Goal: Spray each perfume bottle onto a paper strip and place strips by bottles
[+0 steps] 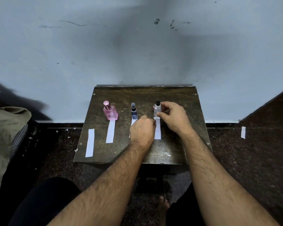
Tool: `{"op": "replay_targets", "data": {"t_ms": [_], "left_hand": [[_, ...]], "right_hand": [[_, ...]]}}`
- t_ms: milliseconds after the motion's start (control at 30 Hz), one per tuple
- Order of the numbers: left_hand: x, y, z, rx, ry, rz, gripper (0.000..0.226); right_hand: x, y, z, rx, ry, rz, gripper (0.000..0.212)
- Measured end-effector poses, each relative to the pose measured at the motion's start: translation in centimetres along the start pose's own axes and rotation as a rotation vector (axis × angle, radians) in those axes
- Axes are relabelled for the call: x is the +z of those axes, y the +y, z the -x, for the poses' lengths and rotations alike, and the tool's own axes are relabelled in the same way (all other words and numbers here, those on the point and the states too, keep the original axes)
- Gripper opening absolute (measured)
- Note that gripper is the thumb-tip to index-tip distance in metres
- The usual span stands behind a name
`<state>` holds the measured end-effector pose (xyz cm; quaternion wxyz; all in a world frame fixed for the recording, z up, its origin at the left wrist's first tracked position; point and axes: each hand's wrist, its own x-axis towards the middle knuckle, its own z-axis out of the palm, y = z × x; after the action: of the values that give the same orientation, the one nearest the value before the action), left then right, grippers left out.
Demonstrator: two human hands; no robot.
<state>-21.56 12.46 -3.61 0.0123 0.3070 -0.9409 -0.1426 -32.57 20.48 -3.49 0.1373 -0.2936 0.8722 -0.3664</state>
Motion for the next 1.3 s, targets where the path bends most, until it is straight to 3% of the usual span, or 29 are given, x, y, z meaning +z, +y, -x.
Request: {"op": "replay_targets", "data": {"t_ms": [500,633,767,867,967,1167,1300], "left_hand": [[-0.6,-0.1,0.6,-0.018,-0.026,0.056,0.024],[-1.1,0.0,1.0,-0.106,0.058,0.199,0.019],[-1.4,0.4,0.7,-0.229,0.123,0.454,0.017],[-1.4,0.9,0.3,-0.259,0.136,0.573,0.032],[-1.0,0.9,-0.2,-0.249,0.142,0.595,0.046],[-0.4,0.9,-0.8,-0.204,0.126,0.553,0.048],[-0.3,1.0,-0.9,-0.188,0.135,0.527,0.051]], "right_hand": [[0.0,0.2,0.0,0.029,-0.041,-0.018,0.044],[-1.1,0.7,0.1,0.072,-0.052,-0.057,0.053],[-1.7,1.5,-0.3,0.089,0.044,-0.069,0.04],[-1.4,1.8,-1.0,0.038,0.05,-0.045,0.031],[-0.9,1.5,-1.5,-0.029,0.01,-0.033,0.034],[-0.2,1.3,-2.9,-0.133,-0.178,0.06,0.049],[-0.1,1.4,-3.6,-0.167,-0.259,0.12,0.044]]}}
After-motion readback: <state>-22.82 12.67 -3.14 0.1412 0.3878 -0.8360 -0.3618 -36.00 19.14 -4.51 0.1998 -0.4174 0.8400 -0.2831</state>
